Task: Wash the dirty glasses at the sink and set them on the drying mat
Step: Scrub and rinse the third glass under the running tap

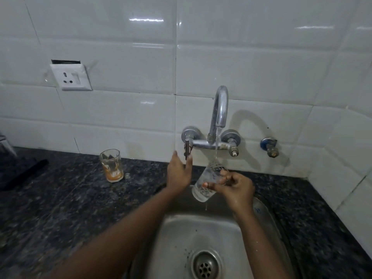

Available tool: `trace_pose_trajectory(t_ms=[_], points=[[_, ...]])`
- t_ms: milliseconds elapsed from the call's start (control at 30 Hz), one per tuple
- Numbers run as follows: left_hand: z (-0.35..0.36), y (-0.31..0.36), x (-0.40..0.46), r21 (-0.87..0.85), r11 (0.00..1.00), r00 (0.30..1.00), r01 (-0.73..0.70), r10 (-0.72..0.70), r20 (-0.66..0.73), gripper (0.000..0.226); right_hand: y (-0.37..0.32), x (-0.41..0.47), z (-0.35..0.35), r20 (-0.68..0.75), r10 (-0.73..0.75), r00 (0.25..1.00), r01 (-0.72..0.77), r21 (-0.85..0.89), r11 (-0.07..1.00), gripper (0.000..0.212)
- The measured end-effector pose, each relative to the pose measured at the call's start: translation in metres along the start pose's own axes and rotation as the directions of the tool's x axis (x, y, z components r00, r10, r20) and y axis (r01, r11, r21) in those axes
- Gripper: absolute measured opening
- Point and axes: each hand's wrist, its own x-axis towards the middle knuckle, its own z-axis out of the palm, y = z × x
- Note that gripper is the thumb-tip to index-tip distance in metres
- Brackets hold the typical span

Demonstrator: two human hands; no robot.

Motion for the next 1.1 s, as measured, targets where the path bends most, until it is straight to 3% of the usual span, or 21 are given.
trace_pose_trajectory(t_ms=[33,100,133,167,233,267,367,433,500,600,667,767,833,867,900,933,967,1033,1100], points=[[0.002,-0.011,-0.018,-0.212,0.967,0.978,0.144,-0.106,0.181,0.062,0.001,-0.005,-0.002,0.029,0.031,0.999,-0.034,0.112,0.993,0.035],[-0.003,-0.025,-0.05,-0.501,0.7,0.805,0.509,-0.182,0.564,0.058,0.006,-0.016,-0.005,0.156,0.114,0.981,-0.164,0.36,0.918,0.034],[-0.006,-0.03,-0.055,-0.562,0.628,0.795,0.538,-0.157,0.586,0.055,0.009,-0.02,-0.005,0.255,0.168,0.952,-0.281,0.519,0.807,0.035],[-0.008,-0.034,-0.059,-0.599,0.631,0.828,0.494,-0.131,0.545,0.052,0.015,-0.023,-0.004,0.354,0.236,0.905,-0.421,0.664,0.618,0.039],[-0.013,-0.036,-0.063,-0.493,0.827,0.934,0.27,-0.101,0.342,0.051,0.028,-0.028,0.001,0.488,0.349,0.8,-0.576,0.788,0.216,0.038],[-0.015,-0.036,-0.066,-0.39,0.906,0.963,0.164,-0.061,0.263,0.052,0.034,-0.033,0.008,0.533,0.4,0.745,-0.626,0.766,0.145,0.031],[-0.023,-0.038,-0.076,-0.121,0.991,0.984,-0.05,0.07,0.166,0.045,0.06,-0.05,0.04,0.503,0.607,0.615,-0.758,0.588,0.281,0.024],[-0.031,-0.045,-0.078,-0.042,0.996,0.992,-0.076,0.08,0.101,0.044,0.072,-0.056,0.05,0.528,0.651,0.546,-0.801,0.558,0.219,0.024],[-0.043,-0.055,-0.077,-0.082,0.997,0.999,0.016,-0.013,0.029,0.045,0.073,-0.055,0.049,0.586,0.612,0.532,-0.813,0.556,0.174,0.024],[-0.053,-0.078,-0.076,-0.287,0.921,0.962,0.262,-0.272,0.004,0.049,0.065,-0.044,0.043,0.63,0.556,0.542,-0.798,0.594,0.105,0.022],[-0.05,-0.092,-0.08,-0.409,0.818,0.906,0.406,-0.42,0.058,0.059,0.047,-0.035,0.041,0.634,0.519,0.573,-0.803,0.562,0.199,0.024],[-0.033,-0.1,-0.09,-0.588,0.612,0.838,0.528,-0.489,0.244,0.057,0.008,-0.032,0.046,0.687,0.405,0.603,-0.744,0.301,0.597,0.03],[-0.022,-0.096,-0.097,-0.645,0.476,0.792,0.598,-0.474,0.385,0.05,-0.009,-0.034,0.049,0.645,0.351,0.679,-0.442,-0.022,0.897,0.027],[-0.017,-0.093,-0.099,-0.664,0.422,0.776,0.618,-0.463,0.428,0.049,-0.013,-0.033,0.048,0.571,0.301,0.764,-0.221,-0.207,0.953,0.026],[-0.013,-0.09,-0.1,-0.677,0.382,0.765,0.629,-0.459,0.452,0.05,-0.013,-0.031,0.044,0.473,0.217,0.854,-0.027,-0.376,0.926,0.027],[-0.009,-0.088,-0.101,-0.681,0.37,0.76,0.632,-0.468,0.451,0.053,-0.012,-0.031,0.039,0.377,0.133,0.917,0.07,-0.48,0.874,0.029],[-0.007,-0.085,-0.102,-0.675,0.372,0.754,0.636,-0.484,0.444,0.056,-0.009,-0.032,0.034,0.337,0.1,0.936,0.091,-0.507,0.857,0.033],[-0.004,-0.081,-0.1,-0.644,0.425,0.76,0.636,-0.488,0.428,0.063,0.003,-0.04,0.026,0.415,0.123,0.902,0.024,-0.33,0.944,0.033],[-0.003,-0.077,-0.101,-0.586,0.595,0.832,0.55,-0.453,0.32,0.068,0.012,-0.049,0.024,0.455,0.105,0.884,-0.075,-0.084,0.994,0.033]])
